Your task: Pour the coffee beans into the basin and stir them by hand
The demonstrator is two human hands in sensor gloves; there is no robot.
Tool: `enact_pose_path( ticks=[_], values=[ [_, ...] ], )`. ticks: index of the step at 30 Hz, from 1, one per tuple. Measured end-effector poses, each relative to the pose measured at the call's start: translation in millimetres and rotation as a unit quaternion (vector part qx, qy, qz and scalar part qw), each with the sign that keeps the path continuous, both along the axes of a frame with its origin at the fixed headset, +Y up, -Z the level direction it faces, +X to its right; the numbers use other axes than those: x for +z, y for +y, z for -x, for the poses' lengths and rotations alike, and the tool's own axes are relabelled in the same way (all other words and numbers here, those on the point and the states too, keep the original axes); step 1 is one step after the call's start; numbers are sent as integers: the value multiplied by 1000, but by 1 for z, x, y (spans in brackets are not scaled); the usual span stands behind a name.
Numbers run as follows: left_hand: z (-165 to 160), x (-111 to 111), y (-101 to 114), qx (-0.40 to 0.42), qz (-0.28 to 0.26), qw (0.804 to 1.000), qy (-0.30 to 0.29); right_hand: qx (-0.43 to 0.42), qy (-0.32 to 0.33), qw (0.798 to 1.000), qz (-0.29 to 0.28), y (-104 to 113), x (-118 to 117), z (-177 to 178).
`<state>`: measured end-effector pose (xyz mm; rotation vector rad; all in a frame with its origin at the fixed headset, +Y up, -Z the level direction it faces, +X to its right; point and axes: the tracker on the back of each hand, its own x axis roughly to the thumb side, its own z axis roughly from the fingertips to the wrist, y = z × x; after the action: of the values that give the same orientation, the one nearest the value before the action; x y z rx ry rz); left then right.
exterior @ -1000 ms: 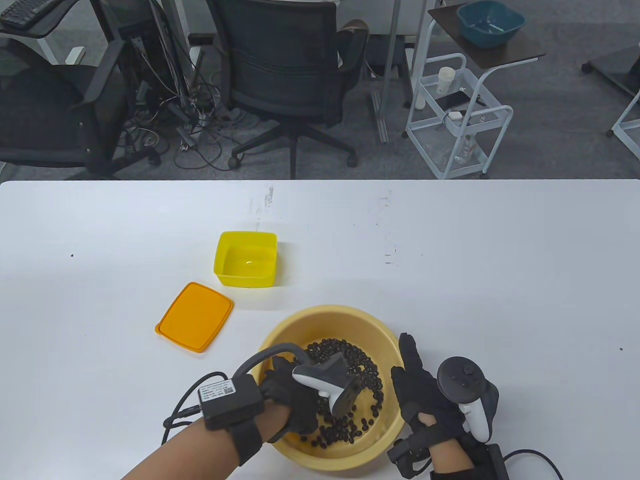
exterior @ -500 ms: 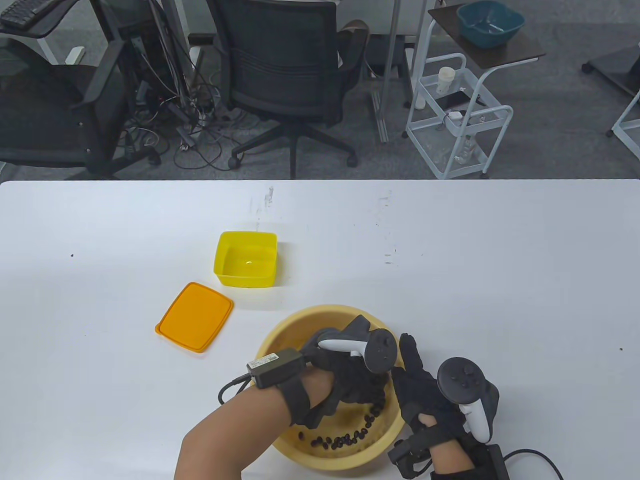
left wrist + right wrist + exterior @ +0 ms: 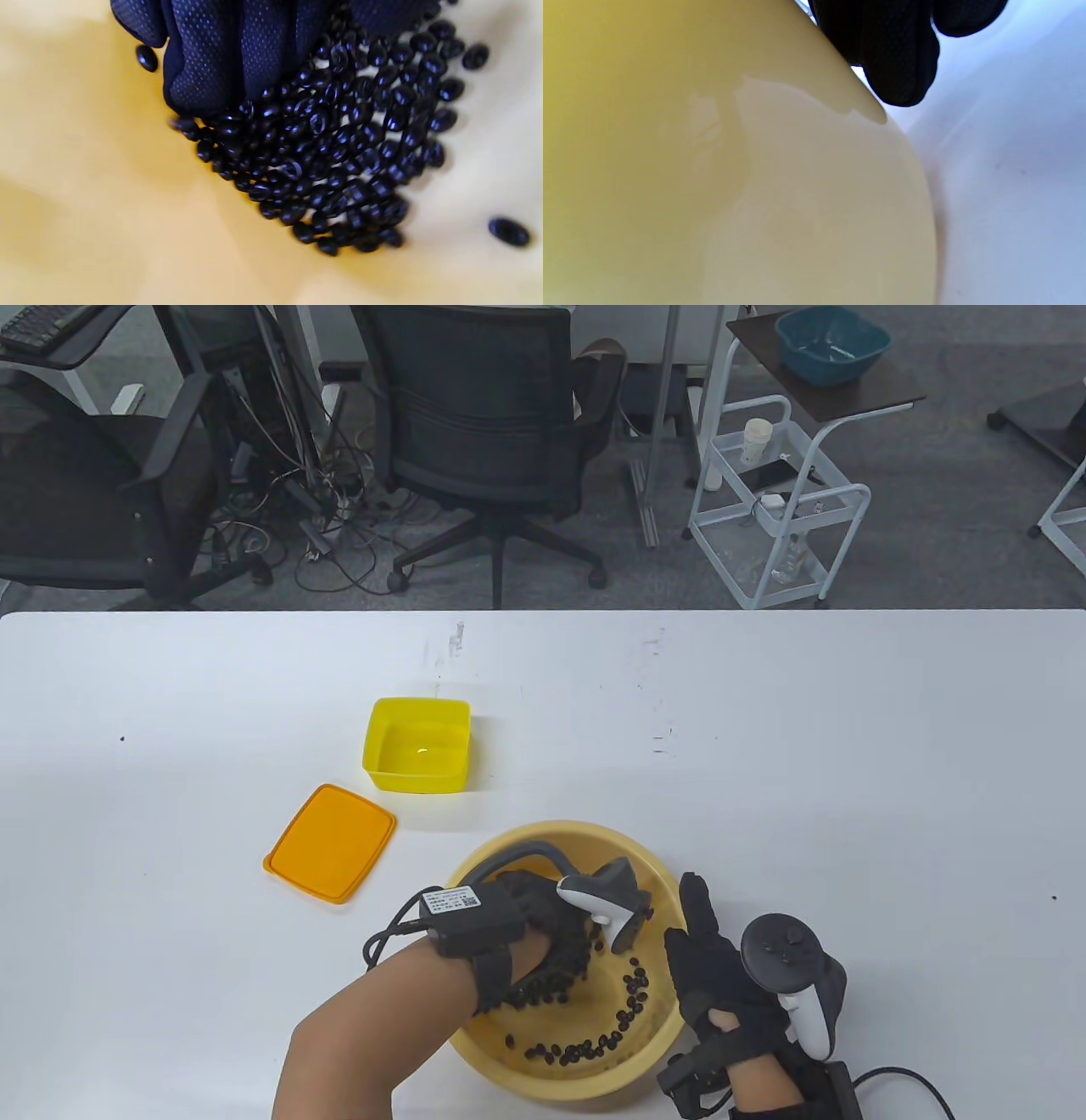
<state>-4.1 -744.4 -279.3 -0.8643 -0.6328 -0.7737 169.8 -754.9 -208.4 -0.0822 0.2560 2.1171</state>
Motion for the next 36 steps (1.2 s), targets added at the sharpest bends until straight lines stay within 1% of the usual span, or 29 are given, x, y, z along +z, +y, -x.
enact_pose_path(
  ticks=[2, 4, 5, 8, 10, 11, 12, 13, 16, 18, 20, 21, 22, 23, 24, 25, 26, 27, 28, 31, 33, 34, 36],
  values=[
    [1, 5, -4, -19, 28, 999, 8, -5, -1, 1000, 2, -1, 0, 0],
    [2, 15, -10, -28, 79, 996, 32, -9, -2, 1000, 3, -1, 0, 0],
    [1, 20, -12, -19, 106, 994, 34, -8, -2, 1000, 2, -1, 0, 0],
    [-3, 29, -11, 20, 153, 986, 59, -6, -2, 1000, -1, -1, 0, -1],
    [-8, 34, -7, 89, 203, 970, 97, -8, -1, 1000, -1, -1, 1, -1],
    [-10, 35, -6, 114, 216, 964, 108, -8, -1, 1000, -1, -1, 1, -1],
    [-13, 38, -6, 148, 235, 953, 124, -7, 0, 1000, -2, -1, 1, -1],
    [-17, 39, -5, 180, 245, 942, 140, -6, 1, 1000, -2, -1, 1, -1],
    [-24, 34, 1, 240, 251, 923, 164, -8, 4, 1000, -2, -2, 0, -2],
    [-27, 28, 4, 274, 234, 917, 170, -14, 4, 1000, -2, -2, 0, -2],
    [-27, 21, 7, 309, 202, 915, 164, -15, 4, 1000, -1, -2, 0, -2],
    [-25, 17, 10, 332, 165, 916, 153, -14, 5, 1000, -2, -2, 0, -2],
    [-24, 16, 12, 343, 139, 918, 141, -14, 5, 1000, -1, -2, 0, -2],
    [-22, 13, 13, 352, 89, 925, 114, -14, 5, 1000, -1, -2, 0, -2],
    [-21, 12, 14, 347, 53, 932, 96, -14, 5, 1000, -1, -2, 0, -3],
    [-18, 10, 14, 332, 1, 941, 66, -15, 6, 1000, 0, -2, 0, -2],
    [-16, 8, 13, 317, -25, 947, 47, -15, 6, 1000, 1, -2, 0, -2],
    [-13, 7, 12, 281, -52, 958, 31, -15, 6, 1000, 1, -2, 0, -2],
    [-9, 5, 10, 222, -71, 972, 18, -14, 4, 1000, 1, -2, 0, -2],
    [1, 2, 7, 103, -91, 990, 16, -12, 1, 1000, 0, -2, 0, -2],
    [4, 4, 5, 57, -71, 996, 21, -15, 2, 1000, 0, -2, 0, -1],
    [5, 5, 5, 49, -66, 996, 23, -14, 1, 1000, 0, -2, 0, -1],
    [6, 7, 3, 22, -35, 998, 44, -13, 2, 1000, 0, -2, 0, -1]
  ],
)
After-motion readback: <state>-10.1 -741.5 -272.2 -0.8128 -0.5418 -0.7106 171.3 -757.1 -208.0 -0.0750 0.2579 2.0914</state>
